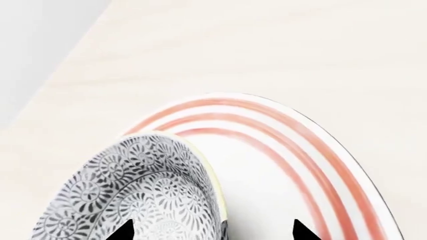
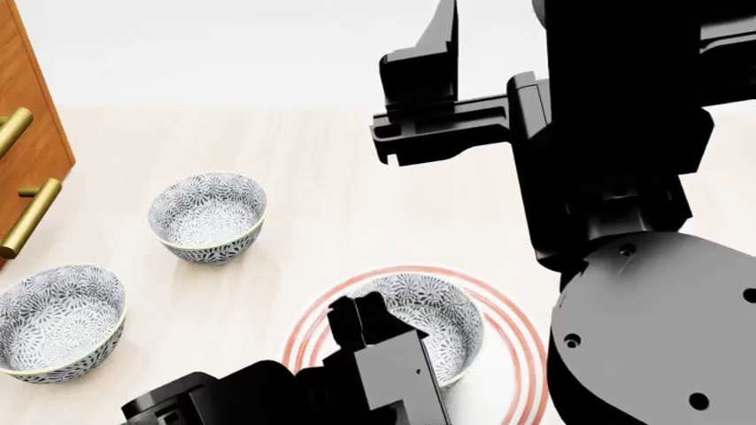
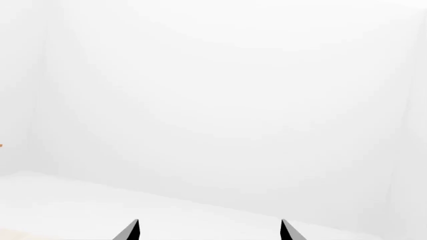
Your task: Put the bowl at the front on the plate.
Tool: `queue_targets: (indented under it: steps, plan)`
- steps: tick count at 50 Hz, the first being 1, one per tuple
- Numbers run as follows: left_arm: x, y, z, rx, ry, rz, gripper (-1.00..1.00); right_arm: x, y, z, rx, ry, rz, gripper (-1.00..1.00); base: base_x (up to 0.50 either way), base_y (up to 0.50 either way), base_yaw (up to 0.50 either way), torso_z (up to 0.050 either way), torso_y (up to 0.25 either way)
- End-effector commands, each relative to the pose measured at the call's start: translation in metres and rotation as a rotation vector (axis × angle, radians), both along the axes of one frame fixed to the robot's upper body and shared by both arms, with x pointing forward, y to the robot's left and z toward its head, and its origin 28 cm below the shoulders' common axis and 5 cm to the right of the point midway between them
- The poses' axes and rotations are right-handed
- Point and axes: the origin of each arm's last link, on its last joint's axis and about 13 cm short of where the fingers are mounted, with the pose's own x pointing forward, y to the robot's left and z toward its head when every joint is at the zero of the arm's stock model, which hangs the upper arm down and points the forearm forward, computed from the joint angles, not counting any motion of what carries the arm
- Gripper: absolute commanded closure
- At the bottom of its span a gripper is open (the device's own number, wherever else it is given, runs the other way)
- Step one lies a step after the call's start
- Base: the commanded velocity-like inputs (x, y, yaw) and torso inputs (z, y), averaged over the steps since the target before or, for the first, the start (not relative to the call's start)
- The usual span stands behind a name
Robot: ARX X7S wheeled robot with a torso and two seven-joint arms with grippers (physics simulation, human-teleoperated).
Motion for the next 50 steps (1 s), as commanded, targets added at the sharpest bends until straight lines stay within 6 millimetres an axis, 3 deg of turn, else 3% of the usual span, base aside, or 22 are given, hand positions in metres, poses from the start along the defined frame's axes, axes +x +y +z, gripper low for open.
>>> queue_targets:
  steps: [1,24,50]
  plan:
    - [0.000,0.001,0.004,-0.008,-0.011,0.006,-1.00,-0.001,-0.001,0.000,0.000,0.000,-0.002,-1.00,0.00,0.00,0.00,0.000,0.000]
    - [-0.009,0.000,0.031,-0.151,0.014,-0.014,-1.00,0.001,0.001,-0.003,0.001,0.006,-0.004,-1.00,0.00,0.00,0.00,0.000,0.000]
    - [-0.005,0.010,0.059,-0.321,0.031,0.039,-1.00,0.000,-0.001,-0.002,0.009,0.003,-0.013,-1.00,0.00,0.00,0.00,0.000,0.000]
